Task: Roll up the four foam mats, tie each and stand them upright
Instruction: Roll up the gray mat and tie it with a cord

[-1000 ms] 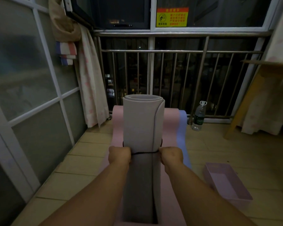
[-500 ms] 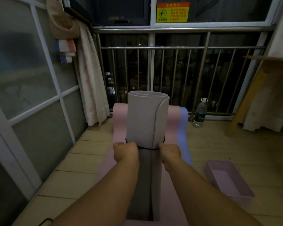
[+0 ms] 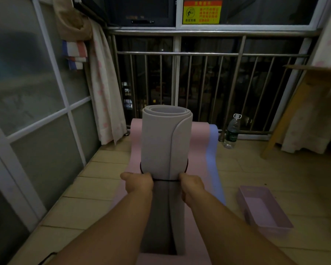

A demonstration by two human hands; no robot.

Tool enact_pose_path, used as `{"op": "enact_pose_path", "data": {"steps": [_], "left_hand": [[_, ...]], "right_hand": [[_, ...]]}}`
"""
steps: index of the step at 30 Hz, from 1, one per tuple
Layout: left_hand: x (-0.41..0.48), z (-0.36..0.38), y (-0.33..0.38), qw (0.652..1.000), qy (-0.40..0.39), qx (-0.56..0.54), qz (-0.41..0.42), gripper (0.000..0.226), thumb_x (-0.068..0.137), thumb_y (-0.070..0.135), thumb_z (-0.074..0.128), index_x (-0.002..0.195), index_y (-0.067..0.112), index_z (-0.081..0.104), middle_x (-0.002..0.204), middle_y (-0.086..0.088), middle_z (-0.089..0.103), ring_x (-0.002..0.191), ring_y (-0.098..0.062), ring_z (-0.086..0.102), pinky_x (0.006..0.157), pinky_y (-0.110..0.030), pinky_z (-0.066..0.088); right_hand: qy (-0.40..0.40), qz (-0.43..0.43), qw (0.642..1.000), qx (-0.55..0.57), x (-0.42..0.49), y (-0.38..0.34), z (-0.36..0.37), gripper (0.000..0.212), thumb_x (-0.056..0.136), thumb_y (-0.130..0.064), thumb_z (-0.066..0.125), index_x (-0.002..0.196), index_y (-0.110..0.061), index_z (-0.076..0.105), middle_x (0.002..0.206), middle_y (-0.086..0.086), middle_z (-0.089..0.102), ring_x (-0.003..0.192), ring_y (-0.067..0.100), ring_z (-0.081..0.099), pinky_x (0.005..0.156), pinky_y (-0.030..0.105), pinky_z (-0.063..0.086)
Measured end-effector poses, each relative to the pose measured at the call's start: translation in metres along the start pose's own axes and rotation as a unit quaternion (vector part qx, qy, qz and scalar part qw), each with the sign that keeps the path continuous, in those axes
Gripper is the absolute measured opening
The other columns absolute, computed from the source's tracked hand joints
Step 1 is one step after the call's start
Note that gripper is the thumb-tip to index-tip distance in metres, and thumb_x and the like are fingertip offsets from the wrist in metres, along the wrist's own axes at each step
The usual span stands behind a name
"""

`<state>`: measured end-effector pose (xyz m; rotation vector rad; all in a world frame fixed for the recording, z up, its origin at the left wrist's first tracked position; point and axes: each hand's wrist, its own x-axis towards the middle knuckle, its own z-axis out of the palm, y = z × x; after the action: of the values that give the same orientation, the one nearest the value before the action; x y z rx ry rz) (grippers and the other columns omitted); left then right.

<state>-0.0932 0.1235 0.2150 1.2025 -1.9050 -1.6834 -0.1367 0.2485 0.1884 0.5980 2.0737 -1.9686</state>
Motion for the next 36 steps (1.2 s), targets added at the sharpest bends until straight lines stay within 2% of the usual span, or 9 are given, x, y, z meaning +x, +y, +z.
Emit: {"op": "enact_pose_path", "data": {"steps": [3,5,10,13,17,21,26,31,36], "left_hand": [[0.002,-0.003,-0.004,1.0,0.001,0.015,0.017,0.045,0.084,0.008,0.063,0.119,0.003,0.035,0.11,-0.024,0.058,0.099,-0.04,0.059,0.088,-0.048,0.052],[0.001,-0.004,-0.004,0.999,-0.008,0.009,0.034,0.041,0.084,0.008,0.063,0.116,0.005,0.038,0.109,-0.021,0.058,0.098,-0.038,0.059,0.088,-0.046,0.051],[0.007,-0.004,-0.009,0.997,-0.032,0.026,0.066,0.041,0.084,0.014,0.064,0.123,0.005,0.056,0.118,-0.016,0.063,0.106,-0.034,0.059,0.092,-0.036,0.049],[0.008,-0.005,-0.015,0.996,-0.036,0.002,0.077,0.037,0.084,0.015,0.063,0.12,0.007,0.062,0.114,-0.012,0.067,0.102,-0.032,0.062,0.092,-0.04,0.051],[0.012,-0.006,-0.017,0.996,-0.036,-0.021,0.082,0.039,0.085,0.016,0.062,0.124,0.009,0.062,0.117,-0.011,0.067,0.101,-0.03,0.063,0.091,-0.043,0.053],[0.016,-0.002,-0.014,0.995,-0.02,-0.005,0.093,0.045,0.088,0.013,0.058,0.133,0.012,0.051,0.117,-0.01,0.061,0.099,-0.029,0.058,0.09,-0.036,0.049],[0.028,-0.01,-0.016,0.997,-0.011,0.0,0.074,0.028,0.088,0.01,0.058,0.112,0.015,0.045,0.103,-0.013,0.055,0.088,-0.027,0.051,0.083,-0.036,0.048],[0.028,-0.016,-0.02,0.996,0.008,0.04,0.084,0.011,0.086,0.007,0.056,0.093,0.015,0.053,0.1,-0.012,0.063,0.091,-0.03,0.056,0.086,-0.038,0.05],[0.019,-0.019,-0.02,0.991,-0.006,0.068,0.116,0.006,0.087,0.013,0.054,0.086,0.017,0.059,0.096,-0.011,0.066,0.084,-0.03,0.057,0.075,-0.034,0.048]], "right_hand": [[-0.032,0.023,0.999,-0.011,-0.006,-0.002,-0.002,0.014,0.084,-0.02,0.06,0.079,-0.011,0.049,0.066,0.003,0.038,0.053,0.018,0.035,0.044,0.022,0.03],[-0.026,0.005,0.999,-0.02,-0.005,-0.01,-0.009,0.015,0.083,-0.014,0.062,0.075,-0.009,0.051,0.065,0.005,0.042,0.051,0.018,0.037,0.041,0.022,0.029],[0.036,-0.062,0.997,-0.033,0.019,-0.031,-0.016,0.019,0.087,-0.012,0.058,0.07,-0.005,0.058,0.073,0.013,0.06,0.072,0.027,0.058,0.066,0.036,0.049],[0.045,-0.046,0.998,-0.026,0.027,-0.022,-0.014,0.024,0.079,-0.012,0.068,0.059,-0.003,0.059,0.069,0.019,0.062,0.067,0.029,0.058,0.064,0.042,0.052],[0.044,-0.068,0.996,-0.039,0.012,-0.024,-0.012,0.033,0.081,-0.009,0.066,0.053,-0.003,0.048,0.061,0.014,0.052,0.056,0.023,0.046,0.05,0.029,0.036],[0.035,-0.085,0.993,-0.069,0.004,-0.027,-0.012,0.036,0.09,-0.02,0.06,0.061,-0.003,0.047,0.068,0.014,0.052,0.061,0.024,0.046,0.051,0.026,0.032],[-0.015,0.001,0.999,-0.047,-0.005,0.013,-0.006,0.023,0.091,-0.019,0.059,0.087,0.004,0.057,0.066,0.008,0.042,0.054,0.019,0.037,0.047,0.027,0.031],[0.004,-0.048,0.995,-0.089,-0.009,0.02,0.0,0.038,0.09,-0.019,0.062,0.059,-0.006,0.044,0.062,0.009,0.047,0.053,0.018,0.04,0.049,0.024,0.029],[0.023,-0.067,0.993,-0.099,-0.007,0.001,-0.01,0.04,0.085,-0.013,0.066,0.054,-0.007,0.041,0.057,0.008,0.044,0.052,0.019,0.038,0.053,0.03,0.031]]}}
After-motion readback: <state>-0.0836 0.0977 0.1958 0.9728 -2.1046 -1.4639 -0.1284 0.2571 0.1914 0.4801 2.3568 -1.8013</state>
